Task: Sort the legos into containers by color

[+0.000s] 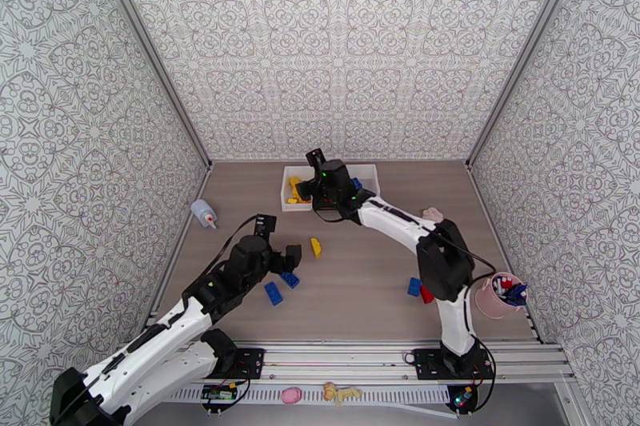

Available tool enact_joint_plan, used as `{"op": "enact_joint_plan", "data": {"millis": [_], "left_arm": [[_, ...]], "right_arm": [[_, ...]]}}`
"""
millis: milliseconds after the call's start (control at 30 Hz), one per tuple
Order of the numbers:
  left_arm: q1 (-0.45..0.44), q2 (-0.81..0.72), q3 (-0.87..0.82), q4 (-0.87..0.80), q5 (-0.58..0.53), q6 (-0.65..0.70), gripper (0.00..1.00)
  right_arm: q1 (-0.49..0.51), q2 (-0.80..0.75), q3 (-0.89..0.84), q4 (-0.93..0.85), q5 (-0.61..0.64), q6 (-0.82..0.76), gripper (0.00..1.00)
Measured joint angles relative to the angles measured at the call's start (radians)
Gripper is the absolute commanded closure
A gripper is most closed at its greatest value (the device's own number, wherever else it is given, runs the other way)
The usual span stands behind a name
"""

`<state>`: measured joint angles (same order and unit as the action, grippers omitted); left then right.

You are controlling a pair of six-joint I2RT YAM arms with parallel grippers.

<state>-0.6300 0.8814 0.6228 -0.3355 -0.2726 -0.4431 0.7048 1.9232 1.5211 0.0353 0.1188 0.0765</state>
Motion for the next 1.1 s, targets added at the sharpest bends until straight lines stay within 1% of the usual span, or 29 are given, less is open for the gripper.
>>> {"op": "enact_joint_plan", "data": {"millis": [133,233,367,467,567,733,967,1100], "left_arm": [[0.006,0.126,0.073,-0.067,-0.014,-0.141,0.0],[-0.002,0.233,0.127,-0.118,-0.015,-0.233,0.0],[-0.022,0.36,0.188,-0.171,-0.018,-0.325,0.0],[-0.031,0.437,0.219,-0.193,-0.017,-0.36,0.0],[-0.035,0.513,0.259,-0.209,-0.012,-0.378,0.01],[-0.038,0.65,0.362,-0.223,-0.001,-0.399,0.08],[-0.051,0.823,0.492,-0.228,0.029,-0.422,0.14],[-0.051,0.898,0.546,-0.231,0.049,-0.427,0.2]], "right_arm": [[0.0,-0.2,-0.247,0.081,-0.005,-0.024,0.01],[0.0,-0.341,-0.412,0.095,-0.028,-0.045,0.0],[0.0,-0.498,-0.566,0.075,-0.053,-0.069,0.0],[0.0,-0.602,-0.651,0.029,-0.065,-0.088,0.01],[0.0,-0.682,-0.698,-0.037,-0.075,-0.104,0.01],[0.0,-0.764,-0.741,-0.111,-0.074,-0.111,0.0],[0.0,-0.785,-0.768,-0.153,-0.068,-0.109,0.0],[0.0,-0.785,-0.774,-0.157,-0.068,-0.105,0.0]]}}
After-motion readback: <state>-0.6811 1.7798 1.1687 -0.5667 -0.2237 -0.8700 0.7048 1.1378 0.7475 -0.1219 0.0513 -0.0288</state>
